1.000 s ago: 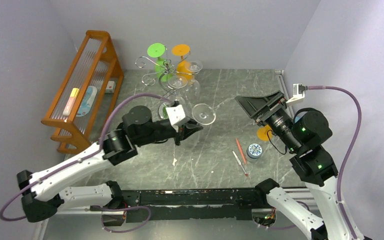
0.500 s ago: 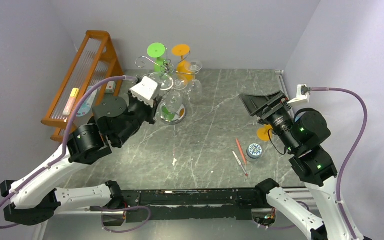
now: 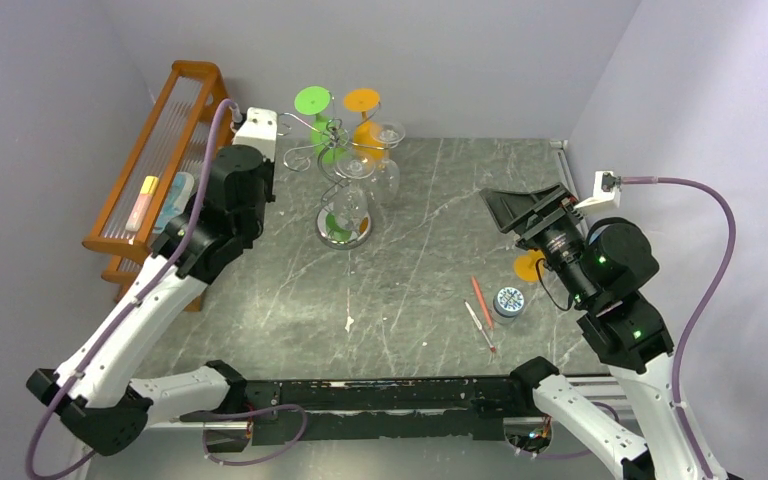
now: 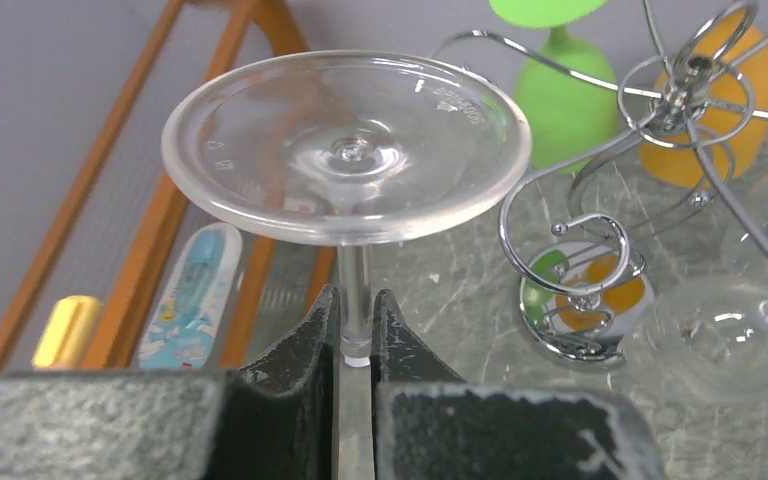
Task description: Place the wine glass upside down on the wine glass rack
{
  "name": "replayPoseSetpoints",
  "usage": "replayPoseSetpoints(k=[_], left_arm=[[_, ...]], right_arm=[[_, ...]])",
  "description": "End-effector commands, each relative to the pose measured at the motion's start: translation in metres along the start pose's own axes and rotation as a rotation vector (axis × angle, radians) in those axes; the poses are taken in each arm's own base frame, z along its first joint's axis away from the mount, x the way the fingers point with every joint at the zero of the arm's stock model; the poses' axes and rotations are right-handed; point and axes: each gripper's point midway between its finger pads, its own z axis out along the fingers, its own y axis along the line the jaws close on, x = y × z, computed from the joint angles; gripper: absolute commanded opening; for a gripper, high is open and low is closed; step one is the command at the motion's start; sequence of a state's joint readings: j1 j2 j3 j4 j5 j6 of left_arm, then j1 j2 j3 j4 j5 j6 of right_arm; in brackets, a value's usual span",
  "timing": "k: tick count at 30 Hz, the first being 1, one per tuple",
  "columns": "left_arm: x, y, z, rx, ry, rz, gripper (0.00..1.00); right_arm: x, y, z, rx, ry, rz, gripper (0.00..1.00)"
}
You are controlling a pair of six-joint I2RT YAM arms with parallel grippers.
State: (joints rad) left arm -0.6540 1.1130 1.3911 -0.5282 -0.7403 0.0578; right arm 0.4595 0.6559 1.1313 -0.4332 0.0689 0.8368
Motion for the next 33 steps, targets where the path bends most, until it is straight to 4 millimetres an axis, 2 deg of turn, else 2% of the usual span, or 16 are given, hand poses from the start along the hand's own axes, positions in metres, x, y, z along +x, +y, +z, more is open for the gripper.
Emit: replayPoseSetpoints(k=[1, 7, 11, 13, 14, 21, 28, 33], left_arm=[[0.017, -0.011, 0.019, 0.067, 0.04, -0.015, 0.05], [0.028, -0.014, 0.059, 0.167, 0.054, -0.045, 0.05], [0.038, -0.007, 0.091, 0.3, 0.056, -0.109, 0.05], [0.037, -0.006, 0.097, 0.389, 0.014, -0.142, 0.05], [0.035, -0.002, 0.098, 0.426, -0.021, -0.156, 0.05], [0.017, -0.03, 0.073, 0.75, -0.265, -0.122, 0.05], [0.023, -0.05, 0.072, 0.881, -0.326, -0.079, 0.05], [0.03, -0.065, 0.077, 0.988, -0.323, -0.128, 0.05]], right_arm=[[-0.003, -0.007, -0.001, 0.029, -0.017, -0.031, 0.69], [-0.002, -0.009, 0.0, 0.026, -0.025, -0.035, 0.69], [0.0, -0.014, 0.001, 0.04, -0.031, -0.028, 0.69], [-0.003, -0.018, -0.001, 0.051, -0.053, -0.027, 0.69], [-0.005, -0.019, -0.003, 0.055, -0.065, -0.028, 0.69], [-0.011, -0.02, -0.006, 0.059, -0.095, -0.041, 0.68], [-0.006, -0.021, -0.004, 0.057, -0.081, -0.043, 0.68], [-0.005, -0.023, -0.003, 0.057, -0.082, -0.039, 0.68]])
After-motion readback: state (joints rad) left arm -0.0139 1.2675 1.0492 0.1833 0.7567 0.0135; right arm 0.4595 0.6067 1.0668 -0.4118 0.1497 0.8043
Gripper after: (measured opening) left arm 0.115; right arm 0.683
